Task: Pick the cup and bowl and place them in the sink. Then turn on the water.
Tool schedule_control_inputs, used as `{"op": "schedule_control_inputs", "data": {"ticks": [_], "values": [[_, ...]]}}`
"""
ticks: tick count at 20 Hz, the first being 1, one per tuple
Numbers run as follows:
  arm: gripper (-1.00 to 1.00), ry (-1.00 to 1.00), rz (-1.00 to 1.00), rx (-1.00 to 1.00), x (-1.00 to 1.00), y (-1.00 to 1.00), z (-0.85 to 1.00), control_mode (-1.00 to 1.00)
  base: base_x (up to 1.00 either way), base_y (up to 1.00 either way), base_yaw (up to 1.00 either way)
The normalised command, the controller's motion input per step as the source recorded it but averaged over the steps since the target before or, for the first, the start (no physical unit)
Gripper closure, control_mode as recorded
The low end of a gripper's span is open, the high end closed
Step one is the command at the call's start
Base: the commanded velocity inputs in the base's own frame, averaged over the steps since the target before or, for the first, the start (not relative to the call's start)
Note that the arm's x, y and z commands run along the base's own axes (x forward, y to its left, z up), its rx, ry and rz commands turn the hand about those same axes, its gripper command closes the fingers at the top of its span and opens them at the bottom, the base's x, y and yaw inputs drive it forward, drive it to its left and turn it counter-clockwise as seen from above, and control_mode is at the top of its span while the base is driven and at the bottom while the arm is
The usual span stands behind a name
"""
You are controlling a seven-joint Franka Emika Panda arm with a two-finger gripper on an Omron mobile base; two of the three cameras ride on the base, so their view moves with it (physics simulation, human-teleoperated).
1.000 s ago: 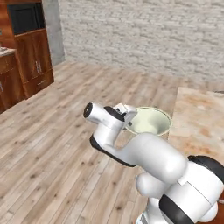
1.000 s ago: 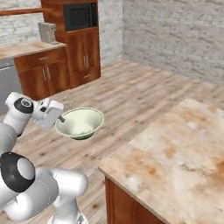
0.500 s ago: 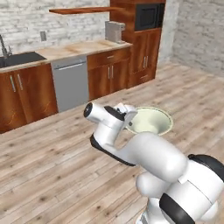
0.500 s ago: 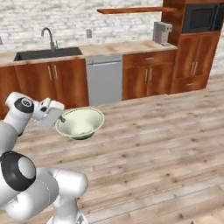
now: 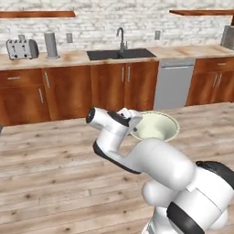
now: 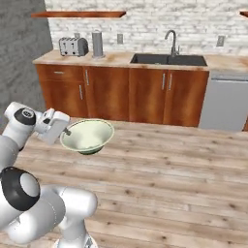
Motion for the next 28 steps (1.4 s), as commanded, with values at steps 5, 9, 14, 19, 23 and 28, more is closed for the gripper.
{"op": "schedule_control_inputs", "data": {"ticks": [5, 9, 14, 19, 23, 28], "values": [[1.00, 0.00, 0.00, 0.00, 0.00, 0.00, 0.00, 1.00, 0.72, 0.28, 0.63], [1.00, 0.00, 0.00, 0.00, 0.00, 0.00, 0.00, 1.00, 0.82, -0.31, 0.31], [1.00, 0.00, 0.00, 0.00, 0.00, 0.00, 0.00, 1.00, 1.00, -0.46, 0.06], [1.00, 0.00, 0.00, 0.00, 0.00, 0.00, 0.00, 1.00, 1.00, -0.59, -0.03], [1.00, 0.00, 0.00, 0.00, 0.00, 0.00, 0.00, 1.00, 1.00, -0.79, -0.07], [1.00, 0.00, 0.00, 0.00, 0.00, 0.00, 0.00, 1.00, 1.00, -0.71, -0.29]]}}
